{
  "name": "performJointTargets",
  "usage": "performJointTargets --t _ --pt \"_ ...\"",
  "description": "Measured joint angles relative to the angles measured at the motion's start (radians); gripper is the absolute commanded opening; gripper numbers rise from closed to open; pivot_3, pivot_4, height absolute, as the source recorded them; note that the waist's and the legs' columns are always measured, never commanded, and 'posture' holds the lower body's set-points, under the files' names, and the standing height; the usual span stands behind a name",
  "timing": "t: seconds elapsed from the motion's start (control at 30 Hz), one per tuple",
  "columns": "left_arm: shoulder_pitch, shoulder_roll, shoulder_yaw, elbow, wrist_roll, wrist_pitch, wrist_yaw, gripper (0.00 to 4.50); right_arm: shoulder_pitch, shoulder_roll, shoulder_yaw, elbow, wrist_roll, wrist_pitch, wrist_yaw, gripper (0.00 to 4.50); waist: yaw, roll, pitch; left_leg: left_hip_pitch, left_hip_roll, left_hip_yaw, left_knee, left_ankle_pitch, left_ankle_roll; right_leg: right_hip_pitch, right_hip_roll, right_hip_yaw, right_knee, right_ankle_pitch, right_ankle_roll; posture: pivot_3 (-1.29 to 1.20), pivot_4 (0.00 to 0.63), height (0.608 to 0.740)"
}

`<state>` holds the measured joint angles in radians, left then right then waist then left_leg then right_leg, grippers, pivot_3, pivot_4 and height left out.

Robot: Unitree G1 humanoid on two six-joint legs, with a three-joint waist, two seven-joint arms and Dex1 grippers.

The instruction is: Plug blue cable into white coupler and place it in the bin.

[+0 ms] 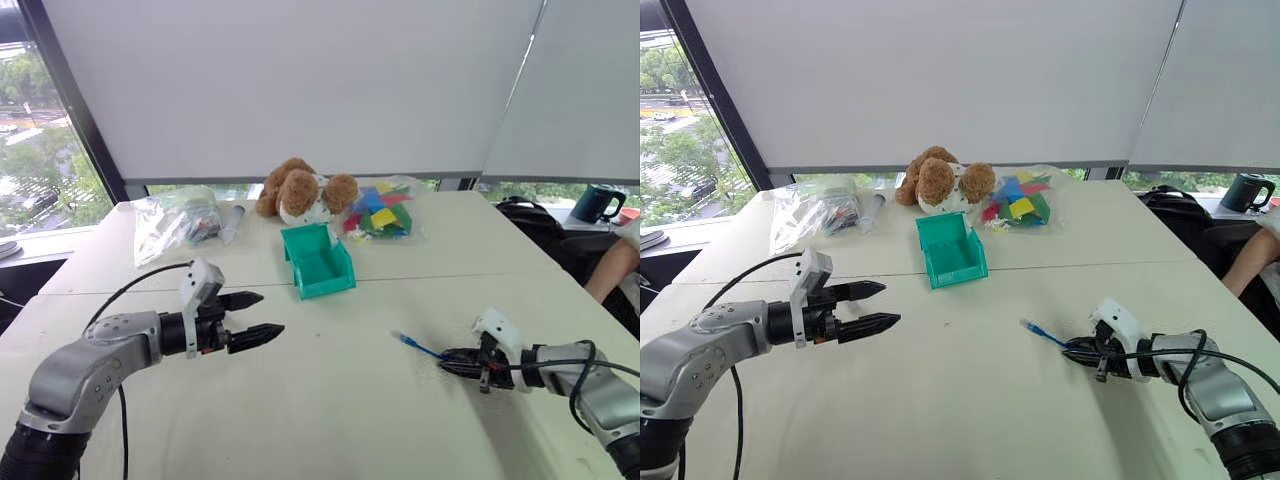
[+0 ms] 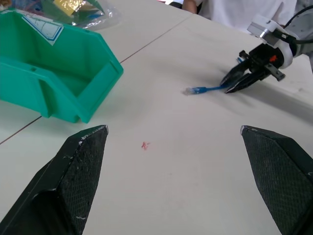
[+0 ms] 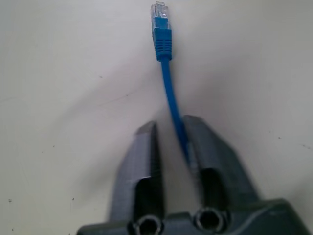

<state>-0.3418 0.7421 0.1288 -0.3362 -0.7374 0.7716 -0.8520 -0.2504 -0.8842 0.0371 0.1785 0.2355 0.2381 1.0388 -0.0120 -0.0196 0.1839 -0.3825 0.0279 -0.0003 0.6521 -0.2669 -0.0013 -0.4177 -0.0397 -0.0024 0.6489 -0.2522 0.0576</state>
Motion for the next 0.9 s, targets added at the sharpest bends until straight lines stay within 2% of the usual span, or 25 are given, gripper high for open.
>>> performJointTargets --t 0.1,0.27,0.4,0.47,0.63,0.77,0.87,0.9 --pt "0.0 0.001 0.0 0.001 0.0 0.0 -0.001 4.5 -0.011 0.001 0.009 0.0 -0.018 0.002 0.004 0.03 0.0 0.0 0.0 0.009 0.0 0.0 -0.002 0.0 0.0 0.009 0.0 0.0 -0.002 -0.002 -0.003 0.0 0.15 0.74" --pt "-0.009 0.008 0.001 0.014 0.004 -0.001 -0.019 4.5 -0.078 0.007 0.059 -0.04 -0.044 0.058 0.046 0.03 -0.008 0.0 0.001 0.009 0.001 0.0 -0.002 0.0 0.0 0.008 0.0 0.0 -0.002 -0.002 -0.004 0.0 0.15 0.74" --pt "-0.032 0.014 -0.018 0.036 0.018 -0.014 -0.051 4.5 -0.219 0.106 0.203 -0.194 -0.037 0.125 0.142 0.03 -0.008 0.001 0.001 0.009 0.004 -0.002 -0.003 0.0 0.0 0.006 0.006 0.001 -0.001 0.0 0.0 0.0 0.15 0.74" --pt "-0.033 0.018 -0.031 0.045 0.03 -0.017 -0.065 4.5 -0.277 0.152 0.256 -0.198 -0.05 0.131 0.162 0.03 -0.001 0.002 0.001 0.008 0.004 -0.004 -0.004 0.0 0.0 0.006 0.007 0.0 -0.001 -0.001 -0.002 0.0 0.15 0.74" --pt "-0.008 0.049 -0.061 0.042 0.062 -0.041 -0.114 4.5 -0.407 0.299 0.42 -0.052 -0.162 0.075 0.186 0.03 0.0 0.002 0.002 0.006 0.004 -0.003 -0.004 0.0 0.0 0.005 0.007 0.001 -0.001 -0.001 -0.003 0.0 0.15 0.74" --pt "0.036 0.066 -0.096 0.034 0.108 -0.084 -0.156 4.5 -0.471 0.347 0.466 0.074 -0.23 -0.005 0.191 0.03 -0.001 0.002 0.002 0.007 0.004 -0.003 -0.004 0.0 0.0 0.005 0.006 0.002 -0.001 -0.003 -0.005 0.0 0.15 0.74" --pt "0.059 0.075 -0.129 0.033 0.134 -0.116 -0.197 4.5 -0.496 0.366 0.468 0.11 -0.255 -0.031 0.192 0.85 -0.002 0.002 0.002 0.008 0.004 -0.003 -0.004 0.0 0.0 0.005 0.006 0.002 0.0 -0.003 -0.006 0.0 0.15 0.74" --pt "0.061 0.084 -0.148 0.037 0.155 -0.137 -0.215 4.5 -0.498 0.366 0.464 0.111 -0.257 -0.027 0.193 1.41 -0.001 0.002 0.002 0.008 0.004 -0.004 -0.004 0.0 0.0 0.005 0.007 0.002 0.0 -0.003 -0.006 0.0 0.15 0.74"
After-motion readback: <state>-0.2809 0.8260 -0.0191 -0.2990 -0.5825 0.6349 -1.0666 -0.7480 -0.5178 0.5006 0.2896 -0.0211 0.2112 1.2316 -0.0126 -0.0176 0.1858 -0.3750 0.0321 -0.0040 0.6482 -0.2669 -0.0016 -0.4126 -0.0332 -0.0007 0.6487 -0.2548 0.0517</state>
